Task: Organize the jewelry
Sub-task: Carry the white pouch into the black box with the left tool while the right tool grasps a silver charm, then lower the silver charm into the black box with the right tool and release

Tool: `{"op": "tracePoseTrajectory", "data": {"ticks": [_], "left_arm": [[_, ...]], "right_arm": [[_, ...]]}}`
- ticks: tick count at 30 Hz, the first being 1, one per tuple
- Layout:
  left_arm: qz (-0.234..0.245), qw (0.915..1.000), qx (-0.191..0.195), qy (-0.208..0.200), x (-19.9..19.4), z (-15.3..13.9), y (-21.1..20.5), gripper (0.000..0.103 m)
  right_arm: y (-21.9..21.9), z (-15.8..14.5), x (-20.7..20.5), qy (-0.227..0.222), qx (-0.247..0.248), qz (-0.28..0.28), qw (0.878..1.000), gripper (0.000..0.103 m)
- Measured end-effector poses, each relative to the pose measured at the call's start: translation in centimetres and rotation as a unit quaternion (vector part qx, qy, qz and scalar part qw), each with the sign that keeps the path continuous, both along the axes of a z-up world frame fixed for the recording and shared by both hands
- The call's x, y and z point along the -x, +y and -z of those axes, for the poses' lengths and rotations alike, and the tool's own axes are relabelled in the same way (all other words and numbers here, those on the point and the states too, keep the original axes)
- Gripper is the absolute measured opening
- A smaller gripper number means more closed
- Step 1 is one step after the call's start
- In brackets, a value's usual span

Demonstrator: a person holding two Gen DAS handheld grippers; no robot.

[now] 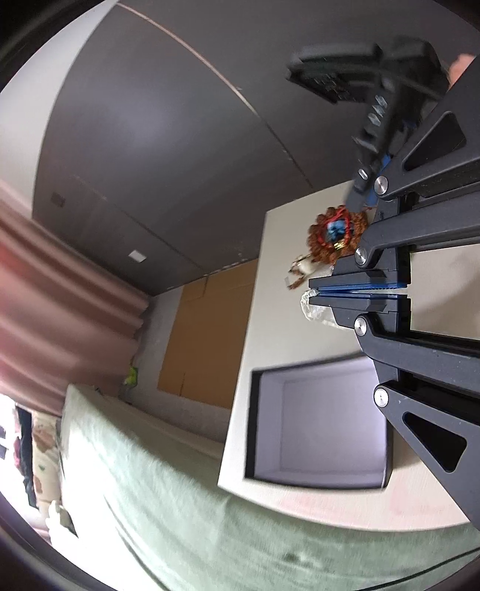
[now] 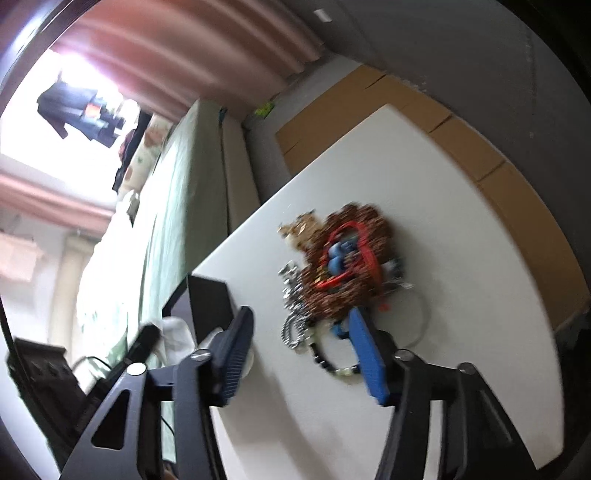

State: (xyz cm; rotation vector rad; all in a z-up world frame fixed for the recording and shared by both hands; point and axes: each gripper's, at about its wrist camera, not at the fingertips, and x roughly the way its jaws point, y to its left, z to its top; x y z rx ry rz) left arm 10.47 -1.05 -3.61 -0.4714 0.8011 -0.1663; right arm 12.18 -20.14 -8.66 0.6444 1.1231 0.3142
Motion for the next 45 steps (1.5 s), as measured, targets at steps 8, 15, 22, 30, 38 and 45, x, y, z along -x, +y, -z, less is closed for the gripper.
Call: {"op": "tracePoseTrajectory", "data": {"ticks": [8,15,22,30,38,45], "left_arm": [[-0.019,0.9992,0.032,-0.01,0.7,-0.9,3.5,0.0],[-0.042,0.9975,0.051,-0.026,1.5,-2.0,6.7,0.0],[-0.065,0.9958,0.055,-0.032,2.1,-2.5,9.1,0.0],[-0.078,0.9951,0.053,-0.031,2.5,-2.6,10.4,0.0],[-0.081,0.9935,0.066,-0.043,3.0,-3.4,11.3,0.0],[-0.096,0.9904,0.085,-0.052,3.4,-3.8,13.0,0.0]], "right_arm": [[4.4,1.9,-1.4,-0.003,0.055,-0.04,0.998,0.043],[7.3,2.0,-2.1,-0.028,0.131,-0.052,0.99,0.043],[10.2,2.6,-2.6,-0.032,0.247,-0.075,0.966,0.043],[9.8,1.9,-2.1,-0.025,0.213,-0.102,0.971,0.014],[8.1,-3.3,1.2,-0.093,0.114,-0.092,0.985,0.014],[8.5,-10.4,4.5,-0.166,0.1,-0.09,0.977,0.014]]}}
